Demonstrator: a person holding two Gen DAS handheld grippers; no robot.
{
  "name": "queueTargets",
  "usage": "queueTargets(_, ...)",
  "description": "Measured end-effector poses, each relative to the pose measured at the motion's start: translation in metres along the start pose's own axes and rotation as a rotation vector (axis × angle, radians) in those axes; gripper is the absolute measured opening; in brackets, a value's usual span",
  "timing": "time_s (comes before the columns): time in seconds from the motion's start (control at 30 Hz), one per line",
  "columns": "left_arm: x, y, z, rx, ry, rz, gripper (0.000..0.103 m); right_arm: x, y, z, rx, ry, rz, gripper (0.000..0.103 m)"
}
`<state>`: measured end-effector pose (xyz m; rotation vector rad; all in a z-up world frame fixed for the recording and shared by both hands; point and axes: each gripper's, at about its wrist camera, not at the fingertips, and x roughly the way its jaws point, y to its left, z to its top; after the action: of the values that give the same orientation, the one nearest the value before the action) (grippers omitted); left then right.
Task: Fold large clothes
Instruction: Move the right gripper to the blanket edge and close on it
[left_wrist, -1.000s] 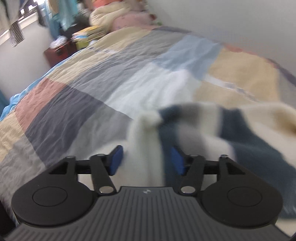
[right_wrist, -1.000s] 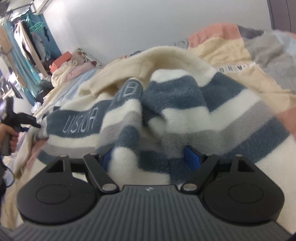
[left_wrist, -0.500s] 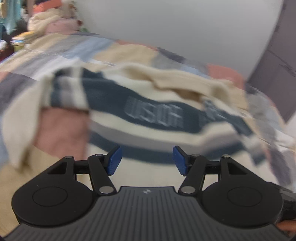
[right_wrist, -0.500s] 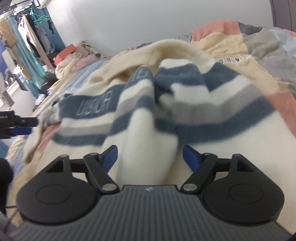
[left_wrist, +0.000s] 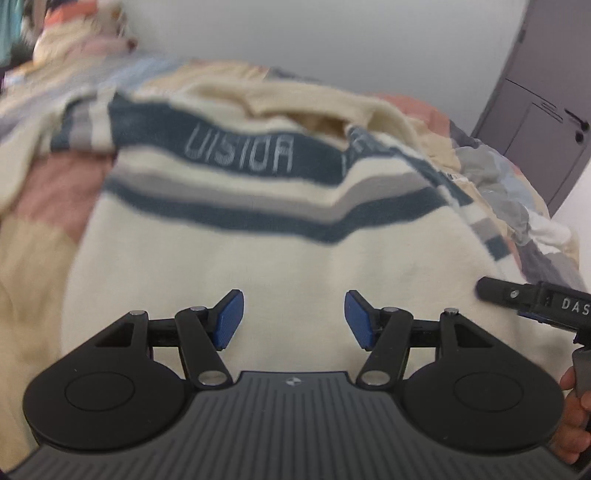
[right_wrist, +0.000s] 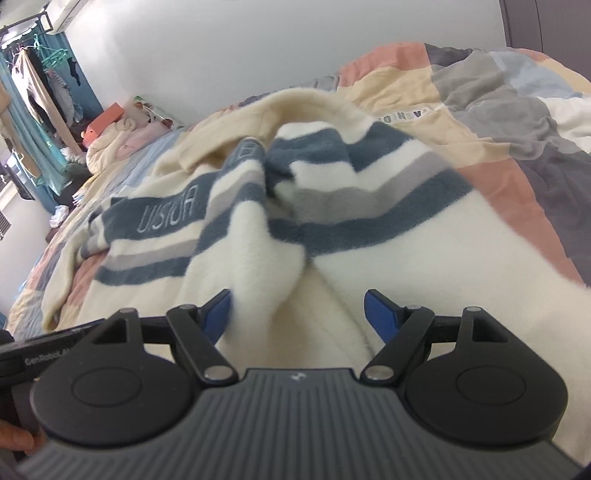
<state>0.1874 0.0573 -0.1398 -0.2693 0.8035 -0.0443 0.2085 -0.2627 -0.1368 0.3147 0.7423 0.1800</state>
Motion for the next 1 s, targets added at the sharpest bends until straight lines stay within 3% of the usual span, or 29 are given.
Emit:
queueTargets(0.2,0.014,0.009,-0.009,-0.014,0.058,0.004,0.066,-0.018,-0.027,0.006,0.143,-0.064,-0.035,0.079)
queueTargets(0.53,0.016,0.012,-0.009,-0.037,0.062,-0.010,0.066,-0.041,-0.075,0.021,0.350,-0.190,-0.276,0.079)
queueTargets(0.63,0.015,0.013,-0.008,-0.044,0.062,-0.015,0.066,-0.046,-0.088,0.021,0.396,-0.216,-0.306,0.079)
queueTargets(0.77,0.014,0.015,-0.008,-0.063,0.061,-0.037,0.069,-0.039,-0.095,0.021,0.409,-0.159,-0.392,0.084)
queueTargets(1.0,0.011,0.019,-0.006,-0.104,0.059,-0.099,0.075,-0.018,-0.101,0.015,0.413,-0.040,-0.406,0.085)
